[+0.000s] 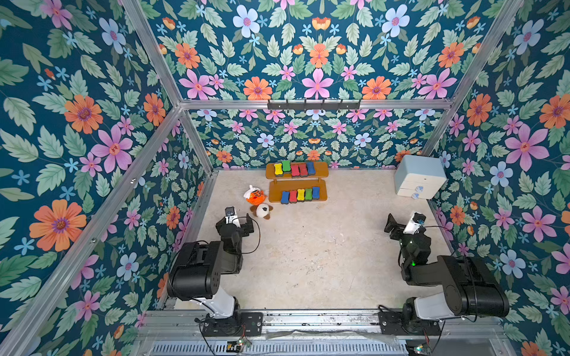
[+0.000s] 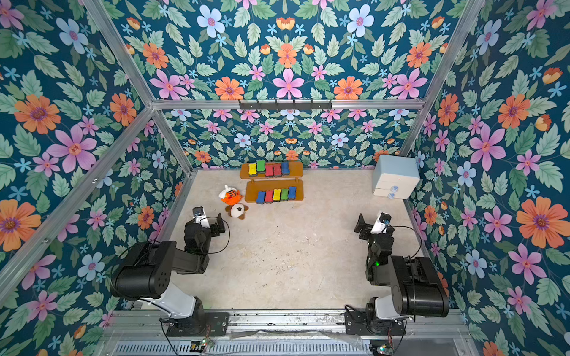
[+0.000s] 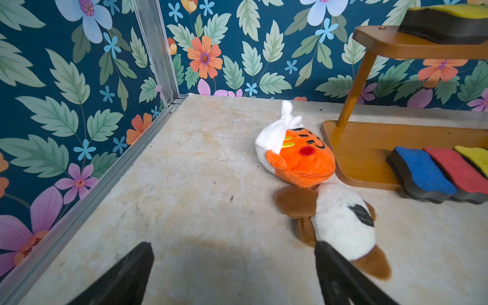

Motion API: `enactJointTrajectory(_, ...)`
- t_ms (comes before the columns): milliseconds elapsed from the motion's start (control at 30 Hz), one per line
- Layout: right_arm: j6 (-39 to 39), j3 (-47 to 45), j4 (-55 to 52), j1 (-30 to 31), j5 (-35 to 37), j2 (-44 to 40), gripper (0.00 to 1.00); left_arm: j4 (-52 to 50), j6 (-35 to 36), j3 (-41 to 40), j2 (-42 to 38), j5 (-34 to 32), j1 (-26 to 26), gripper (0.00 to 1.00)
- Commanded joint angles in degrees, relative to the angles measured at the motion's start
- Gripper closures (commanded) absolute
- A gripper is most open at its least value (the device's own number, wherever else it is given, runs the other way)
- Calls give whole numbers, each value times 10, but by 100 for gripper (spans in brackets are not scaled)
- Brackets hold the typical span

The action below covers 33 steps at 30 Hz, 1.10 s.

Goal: Remove the whiteboard erasers from the shelf
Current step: Move the shelf to the center of the board.

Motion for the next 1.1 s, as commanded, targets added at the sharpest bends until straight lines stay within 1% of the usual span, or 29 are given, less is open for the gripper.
enactJointTrajectory(0,-1,1,11,1,9,0,1,16,1,1,-1,-2,0,1)
enactJointTrajectory(633,-1,1,10,1,17,0,1,12,0,0,-3,-5,-2,1)
enactJointTrajectory(667,-2,0,10,1,18,0,1,16,0,-1,-4,-8,-3,1)
enactJointTrajectory(700,-3,0,13,4,24,-1,1,13,-6,4,-9,-30,-4,1)
enactJointTrajectory(733,-7,2,8,16,57,-9,1,-8,-7,10,-24,-46,-6,1)
enactJointTrajectory(767,-13,4,-13,31,88,-26,1,-64,-9,29,-46,-78,-14,1)
enactJointTrajectory(800,-21,7,-30,45,115,-47,1,-124,-12,52,-68,-92,-19,1)
enactJointTrajectory(833,-24,25,-95,71,163,-79,1,-172,-6,73,-87,-108,-28,1)
enactJointTrajectory(867,-10,54,-184,89,192,-109,1,-206,-6,90,-104,-133,-42,1)
enactJointTrajectory(900,12,80,-252,95,191,-127,1,-234,-19,107,-118,-150,-52,1)
enactJointTrajectory(967,46,126,-356,105,149,-156,1,-315,-54,154,-138,-142,-63,1)
enactJointTrajectory(1033,72,164,-413,129,117,-163,1,-375,-103,209,-134,-123,-65,1)
enactJointTrajectory(1067,82,186,-432,143,94,-158,1,-426,-121,248,-124,-105,-65,1)
